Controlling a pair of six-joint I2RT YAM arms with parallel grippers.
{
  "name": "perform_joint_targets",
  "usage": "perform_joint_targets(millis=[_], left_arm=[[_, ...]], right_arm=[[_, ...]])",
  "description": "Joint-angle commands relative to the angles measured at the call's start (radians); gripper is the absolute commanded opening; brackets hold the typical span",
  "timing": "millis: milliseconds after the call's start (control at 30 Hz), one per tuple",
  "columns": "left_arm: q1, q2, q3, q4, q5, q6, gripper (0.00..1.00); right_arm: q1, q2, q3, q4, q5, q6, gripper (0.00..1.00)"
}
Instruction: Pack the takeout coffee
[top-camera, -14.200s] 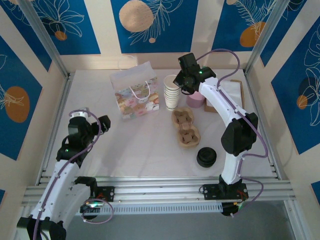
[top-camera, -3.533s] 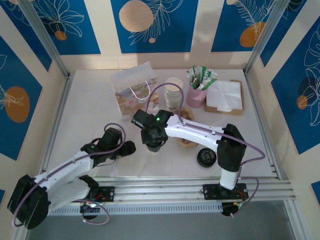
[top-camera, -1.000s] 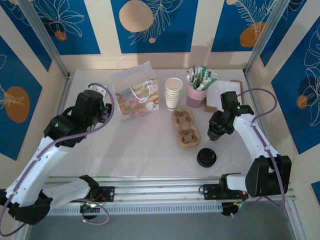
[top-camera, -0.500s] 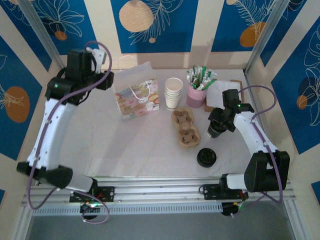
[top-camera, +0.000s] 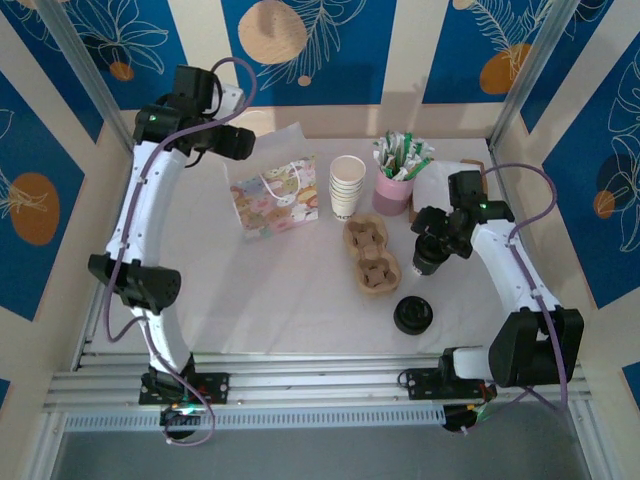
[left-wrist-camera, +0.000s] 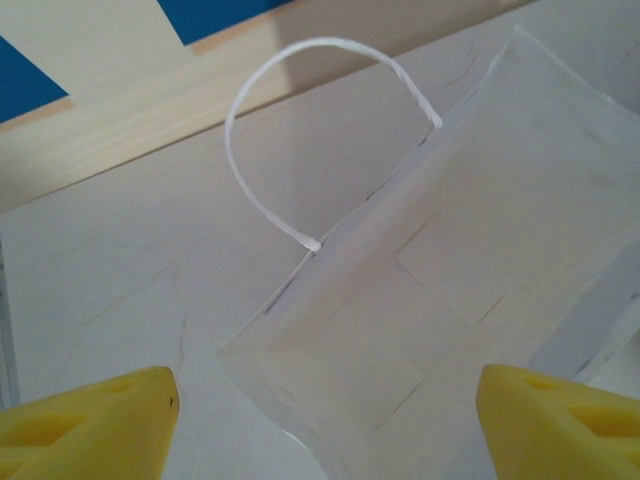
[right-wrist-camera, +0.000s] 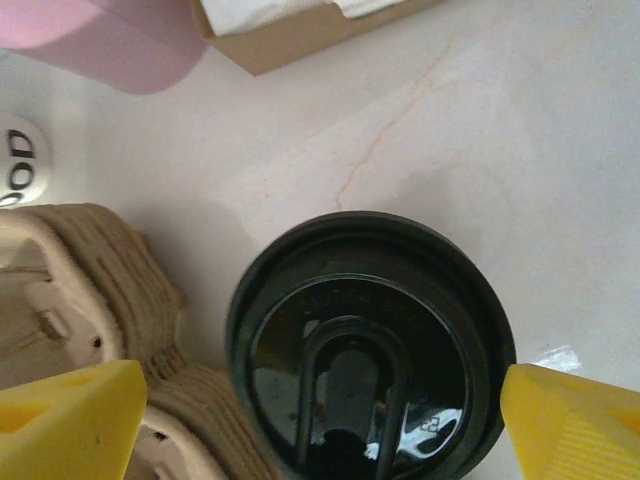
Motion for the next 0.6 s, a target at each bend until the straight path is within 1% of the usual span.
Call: perform_joint_targets(millis=[0,133,267,400,467,567], left_arm=[[0.014,0.031,0.05,-0.042,0.02,0.022,0.81],[0.014,0.07,0.075,-0.049,0.036,0.027,0.81],[0.016,0.12,0.107,-0.052,-0.053,0.039,0.82],[0.02,0.164,0.117,-0.053,-0.103,0.058,0.84],[0.022,0.181,0.117,-0.05,-0.101,0.061,0.83],[0.025,0.2,0.123,-0.038,-0.1,0.049,0.77]], right_arm=[[0.013,-0.023,0.052,-0.037,-0.06,-0.018,0.92],[0.042,-0.029,0.088,-0.061,-0.055,-0.022,0.91],[0.073,-0.035,0.12,-0.079,-0.056,-0.028,0.91],[0.099,-0.033,0.149,-0.098,-0.062,-0.028,0.91],[0.113,-0.035,0.165,-0.108,-0.068,-0.033,0.91],[0.149,-0.037,0.186,-0.126,-0.063,-0.04,0.91]])
